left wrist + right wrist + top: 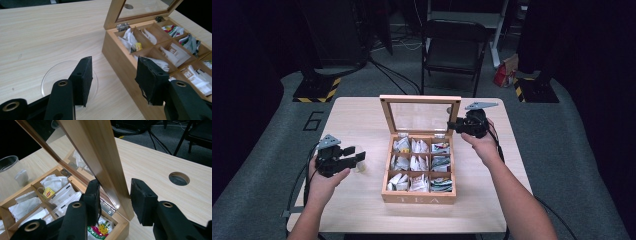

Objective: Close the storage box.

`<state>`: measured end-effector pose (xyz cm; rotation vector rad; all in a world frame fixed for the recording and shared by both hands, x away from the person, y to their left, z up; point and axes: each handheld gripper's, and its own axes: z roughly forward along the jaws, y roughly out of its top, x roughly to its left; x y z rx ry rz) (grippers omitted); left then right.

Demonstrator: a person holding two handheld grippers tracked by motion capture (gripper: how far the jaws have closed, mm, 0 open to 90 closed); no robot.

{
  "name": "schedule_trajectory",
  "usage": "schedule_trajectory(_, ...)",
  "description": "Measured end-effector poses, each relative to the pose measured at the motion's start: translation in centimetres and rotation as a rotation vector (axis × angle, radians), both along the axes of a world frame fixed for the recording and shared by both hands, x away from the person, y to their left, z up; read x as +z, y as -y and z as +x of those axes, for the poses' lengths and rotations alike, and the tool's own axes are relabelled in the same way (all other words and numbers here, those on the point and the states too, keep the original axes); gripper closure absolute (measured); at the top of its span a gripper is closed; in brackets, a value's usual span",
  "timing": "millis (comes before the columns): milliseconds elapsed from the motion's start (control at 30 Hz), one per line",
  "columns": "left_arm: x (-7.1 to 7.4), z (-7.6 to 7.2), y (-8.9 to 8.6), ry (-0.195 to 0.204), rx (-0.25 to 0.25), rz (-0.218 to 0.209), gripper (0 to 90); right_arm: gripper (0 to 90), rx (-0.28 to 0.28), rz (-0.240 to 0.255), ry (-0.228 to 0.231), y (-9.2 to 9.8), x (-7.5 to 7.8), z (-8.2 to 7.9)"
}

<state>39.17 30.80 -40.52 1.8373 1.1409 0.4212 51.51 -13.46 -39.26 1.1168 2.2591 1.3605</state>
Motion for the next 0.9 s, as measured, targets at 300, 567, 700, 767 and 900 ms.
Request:
schedule_trajectory(300, 1.4, 1.4, 1.4, 0.010, -0.030, 0.019, 46.8, 58.0, 0.014, -0.005, -0.001, 0.0, 0.0, -0.4)
schedule_trajectory(567, 2.3, 2.2, 2.5, 0.024, -0.059, 0.021, 46.5, 56.8, 0.029, -0.006, -0.012, 0.2, 0.1, -0.9)
schedule_trajectory(700, 2.6, 2.5, 2.9, 0.028, -0.068, 0.012, 46.1, 57.0, 0.027, 0.001, -0.017, 0.3, 0.0, -1.3)
schedule_trajectory(767, 2.8, 2.7, 3.1, 0.029, -0.072, 0.010, 45.6, 56.9, 0.030, -0.002, -0.012, 0.3, 0.0, -1.4)
schedule_trajectory(900, 3.1, 3.1, 3.5, 0.034, -0.078, 0.019, 44.5, 56.9, 0.030, -0.005, -0.012, 0.4, -0.1, -1.6)
